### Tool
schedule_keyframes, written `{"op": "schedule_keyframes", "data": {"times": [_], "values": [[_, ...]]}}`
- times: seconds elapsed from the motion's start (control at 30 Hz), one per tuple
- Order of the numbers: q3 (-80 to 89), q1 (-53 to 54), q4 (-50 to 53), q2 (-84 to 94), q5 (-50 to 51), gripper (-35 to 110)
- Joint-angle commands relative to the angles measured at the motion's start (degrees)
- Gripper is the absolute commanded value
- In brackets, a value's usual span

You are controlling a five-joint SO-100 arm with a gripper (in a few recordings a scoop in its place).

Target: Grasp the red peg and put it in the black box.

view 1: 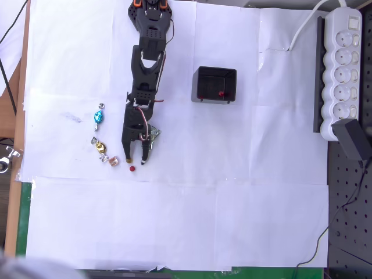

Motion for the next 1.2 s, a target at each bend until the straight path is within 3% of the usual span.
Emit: {"op": "schedule_keyframes", "data": {"times": [0.0,1.17], "values": [[3.69,1.76,0.0,-0.18,-0.44,17],[10.63,2.64,0.09,5.19,-1.93,17]]}}
